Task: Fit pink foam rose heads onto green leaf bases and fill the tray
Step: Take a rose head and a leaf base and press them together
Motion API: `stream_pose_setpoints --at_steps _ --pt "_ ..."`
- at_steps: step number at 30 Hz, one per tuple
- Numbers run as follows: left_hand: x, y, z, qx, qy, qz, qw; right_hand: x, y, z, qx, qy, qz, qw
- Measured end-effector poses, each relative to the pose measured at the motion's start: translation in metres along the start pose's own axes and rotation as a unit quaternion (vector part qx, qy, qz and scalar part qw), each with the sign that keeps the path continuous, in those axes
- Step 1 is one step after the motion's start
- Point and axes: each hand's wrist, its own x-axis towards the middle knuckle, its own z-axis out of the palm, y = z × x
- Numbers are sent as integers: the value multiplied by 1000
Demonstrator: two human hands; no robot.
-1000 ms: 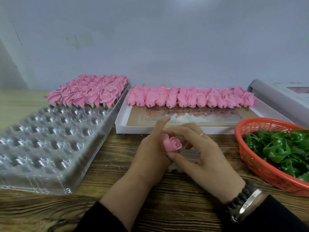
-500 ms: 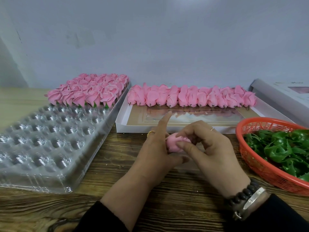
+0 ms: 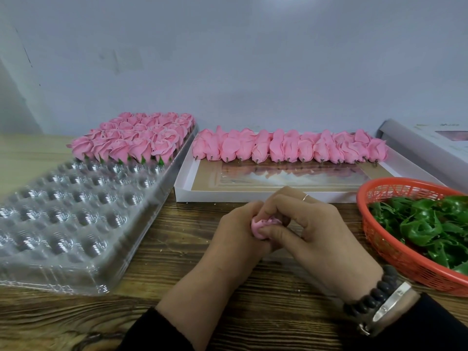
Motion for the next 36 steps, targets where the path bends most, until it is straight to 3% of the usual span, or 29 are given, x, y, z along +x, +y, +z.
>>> stream_pose_setpoints --at_steps 12,16,21,27,32,36 --pt "0 -2 -1 -3 -13 -5 1000 -2 5 4 22 11 -10 1000" --pt "1 -2 1 -67 11 -3 998 -4 7 7 164 96 58 980" --pt "2 -3 5 -62 44 0 997 0 10 7 177 202 77 960" --pt "4 -4 12 -65 22 17 998 8 -3 28 142 182 58 971" --pt "4 -7 21 -10 49 45 998 7 1 32 60 158 38 985" --pt "5 -3 22 -169 20 33 985 6 6 32 61 123 77 988"
